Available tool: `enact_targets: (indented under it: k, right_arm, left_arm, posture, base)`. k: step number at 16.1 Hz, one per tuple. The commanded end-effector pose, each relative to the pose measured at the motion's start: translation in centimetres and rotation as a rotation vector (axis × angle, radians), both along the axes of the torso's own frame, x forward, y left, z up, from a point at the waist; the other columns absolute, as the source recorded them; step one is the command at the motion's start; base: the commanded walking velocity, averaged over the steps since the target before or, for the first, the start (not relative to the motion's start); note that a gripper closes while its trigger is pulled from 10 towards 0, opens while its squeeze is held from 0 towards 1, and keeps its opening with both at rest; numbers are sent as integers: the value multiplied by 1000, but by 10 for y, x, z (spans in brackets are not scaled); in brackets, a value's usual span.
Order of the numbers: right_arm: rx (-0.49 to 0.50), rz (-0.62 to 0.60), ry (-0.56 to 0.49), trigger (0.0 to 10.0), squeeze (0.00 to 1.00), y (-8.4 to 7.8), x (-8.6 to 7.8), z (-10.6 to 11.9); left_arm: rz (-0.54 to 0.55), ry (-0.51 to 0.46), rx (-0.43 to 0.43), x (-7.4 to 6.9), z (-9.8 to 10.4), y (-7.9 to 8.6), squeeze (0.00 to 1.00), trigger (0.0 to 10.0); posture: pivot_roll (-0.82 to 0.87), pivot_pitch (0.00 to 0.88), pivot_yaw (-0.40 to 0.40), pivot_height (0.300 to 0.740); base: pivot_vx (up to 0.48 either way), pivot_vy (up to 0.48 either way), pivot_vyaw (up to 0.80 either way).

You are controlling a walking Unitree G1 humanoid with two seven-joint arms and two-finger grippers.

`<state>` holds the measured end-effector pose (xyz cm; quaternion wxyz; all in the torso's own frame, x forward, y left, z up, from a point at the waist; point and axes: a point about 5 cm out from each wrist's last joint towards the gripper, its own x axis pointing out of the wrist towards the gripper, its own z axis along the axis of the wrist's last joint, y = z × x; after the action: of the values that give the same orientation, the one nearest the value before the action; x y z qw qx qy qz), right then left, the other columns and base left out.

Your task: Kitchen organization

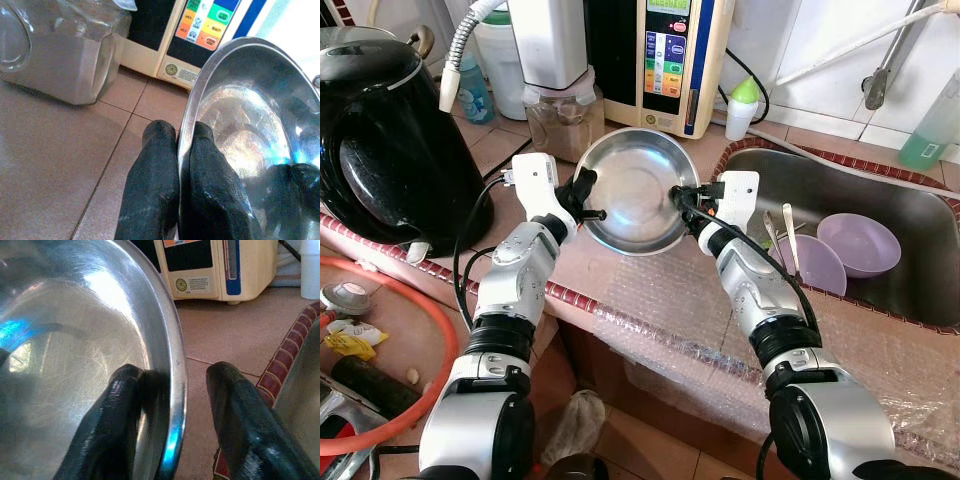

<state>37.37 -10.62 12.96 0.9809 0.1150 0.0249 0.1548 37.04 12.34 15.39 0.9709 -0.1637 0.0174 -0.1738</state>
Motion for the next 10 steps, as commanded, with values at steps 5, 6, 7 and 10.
enact_targets:
  k: [5,6,7,10]
  right_arm:
    - [36,-10,76,0,0,-7,0,-9]
    - [37,-10,78,0,0,-7,0,-9]
    - [35,-11,88,0,0,-7,-1,-11]
    - [41,-11,85,0,0,-6,0,-9]
  left_arm:
    - [-25,-57,2,6,15,-6,0,0]
    - [-25,-57,2,6,15,-6,0,0]
    - [-31,-59,8,5,14,-8,0,0]
    - [-43,-60,14,4,12,-12,0,0]
  posture:
    - [-25,0,49,740]
    - [-25,0,49,740]
    - [-24,0,46,740]
    - [-24,0,43,740]
  base:
    - [0,0,0]
    - [0,0,0]
    - [0,0,0]
    - [0,0,0]
